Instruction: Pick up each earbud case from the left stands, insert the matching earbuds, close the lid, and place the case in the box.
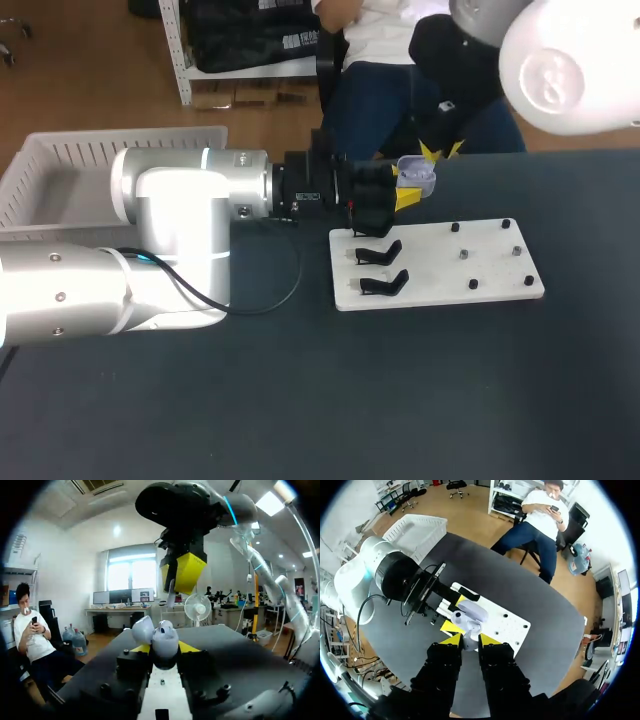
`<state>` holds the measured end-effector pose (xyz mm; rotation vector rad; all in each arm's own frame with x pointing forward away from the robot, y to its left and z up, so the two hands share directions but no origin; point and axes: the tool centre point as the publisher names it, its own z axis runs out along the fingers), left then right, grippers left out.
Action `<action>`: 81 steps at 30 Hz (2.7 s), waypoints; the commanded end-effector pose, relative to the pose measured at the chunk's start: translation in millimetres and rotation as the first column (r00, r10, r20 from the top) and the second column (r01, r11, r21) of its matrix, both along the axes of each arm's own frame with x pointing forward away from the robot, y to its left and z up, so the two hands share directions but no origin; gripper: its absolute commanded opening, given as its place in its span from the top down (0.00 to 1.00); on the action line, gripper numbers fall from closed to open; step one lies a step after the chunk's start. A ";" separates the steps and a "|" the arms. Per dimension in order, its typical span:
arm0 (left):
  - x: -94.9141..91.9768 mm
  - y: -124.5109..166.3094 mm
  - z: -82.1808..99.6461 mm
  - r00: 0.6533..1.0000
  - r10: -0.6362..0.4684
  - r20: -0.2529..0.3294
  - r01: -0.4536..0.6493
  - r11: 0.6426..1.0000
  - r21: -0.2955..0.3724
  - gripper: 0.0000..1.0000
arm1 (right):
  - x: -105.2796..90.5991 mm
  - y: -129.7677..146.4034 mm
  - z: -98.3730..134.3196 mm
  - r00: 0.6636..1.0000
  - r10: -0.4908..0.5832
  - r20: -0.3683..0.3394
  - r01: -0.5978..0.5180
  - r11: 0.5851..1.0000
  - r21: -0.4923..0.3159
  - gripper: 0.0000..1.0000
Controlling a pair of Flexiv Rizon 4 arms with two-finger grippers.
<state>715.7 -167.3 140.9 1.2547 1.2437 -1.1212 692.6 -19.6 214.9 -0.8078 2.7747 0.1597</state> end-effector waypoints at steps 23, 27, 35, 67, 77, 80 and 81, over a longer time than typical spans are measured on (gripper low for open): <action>-2.0 0.1 -0.9 1.000 0.007 0.004 -0.007 1.000 -0.005 1.00 | -13.2 21.1 8.6 0.991 -0.132 0.002 0.132 0.988 0.083 1.00; -2.0 0.1 -0.9 1.000 0.007 0.004 -0.007 1.000 -0.005 1.00 | -16.1 23.9 4.3 0.989 -0.148 -0.009 0.148 0.985 0.085 1.00; -2.0 0.1 -0.9 1.000 0.007 0.004 -0.007 1.000 -0.005 1.00 | -19.7 28.1 1.7 0.990 -0.138 -0.005 0.138 0.987 0.080 1.00; -2.0 0.1 -0.9 1.000 0.007 0.004 -0.007 1.000 -0.005 1.00 | -3.5 24.9 -11.6 0.983 -0.184 -0.016 0.185 0.982 0.045 1.00; -2.0 0.1 -0.9 1.000 0.007 0.004 -0.007 1.000 -0.005 1.00 | 3.5 28.3 -13.3 0.977 -0.214 -0.016 0.214 0.976 0.024 1.00; -2.0 0.1 -0.9 1.000 0.007 0.004 -0.007 1.000 -0.005 1.00 | 3.3 28.1 -14.1 0.976 -0.215 -0.019 0.216 0.976 0.031 1.00; -2.0 0.1 -0.9 1.000 0.007 0.004 -0.007 1.000 -0.005 1.00 | 3.0 28.0 -14.6 0.976 -0.216 -0.020 0.216 0.976 0.032 1.00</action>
